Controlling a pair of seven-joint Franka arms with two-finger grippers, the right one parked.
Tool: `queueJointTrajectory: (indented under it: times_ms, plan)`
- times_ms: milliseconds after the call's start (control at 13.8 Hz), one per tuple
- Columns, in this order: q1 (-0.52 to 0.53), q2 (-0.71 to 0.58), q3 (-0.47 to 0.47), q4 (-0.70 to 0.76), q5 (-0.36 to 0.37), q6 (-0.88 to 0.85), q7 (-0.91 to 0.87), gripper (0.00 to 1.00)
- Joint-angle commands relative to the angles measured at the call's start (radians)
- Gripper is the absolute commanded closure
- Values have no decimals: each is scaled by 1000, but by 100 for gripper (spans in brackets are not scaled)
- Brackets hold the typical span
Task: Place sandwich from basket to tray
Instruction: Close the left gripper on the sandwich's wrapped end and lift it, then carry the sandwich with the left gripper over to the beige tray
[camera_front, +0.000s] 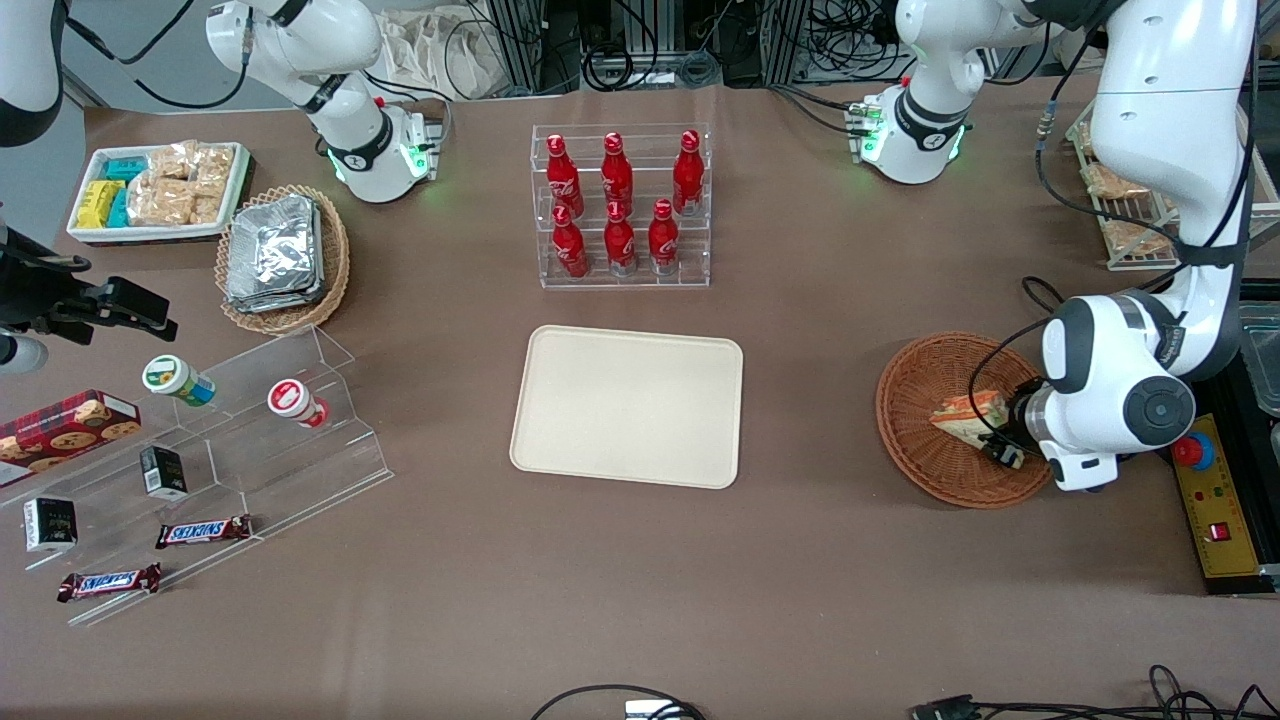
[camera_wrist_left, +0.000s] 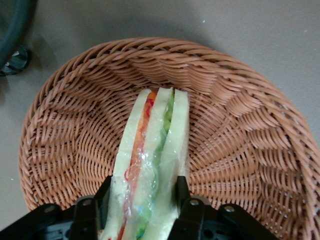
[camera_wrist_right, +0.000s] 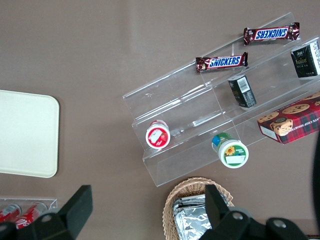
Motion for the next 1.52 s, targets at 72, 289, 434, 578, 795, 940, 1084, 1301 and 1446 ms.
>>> queueJointTrajectory:
  times_ms: [72, 289, 434, 578, 795, 940, 1084, 1301, 1446]
  plan:
    - [-9, 3, -6, 17, -8, 1, -38, 59]
    - [-11, -9, -11, 42, -4, -18, -28, 100]
    - [-26, -34, -29, 76, -3, -62, -27, 100]
    - [-46, -29, -52, 201, -1, -199, -24, 100]
    - [-84, -5, -96, 410, -1, -381, 20, 100]
    - [-103, -8, -153, 456, 0, -400, 185, 100]
    - [-104, -13, -240, 470, -1, -412, 293, 100]
    - [-138, 39, -371, 504, 3, -395, 365, 100]
    - [-216, 128, -387, 510, 6, -337, 445, 100]
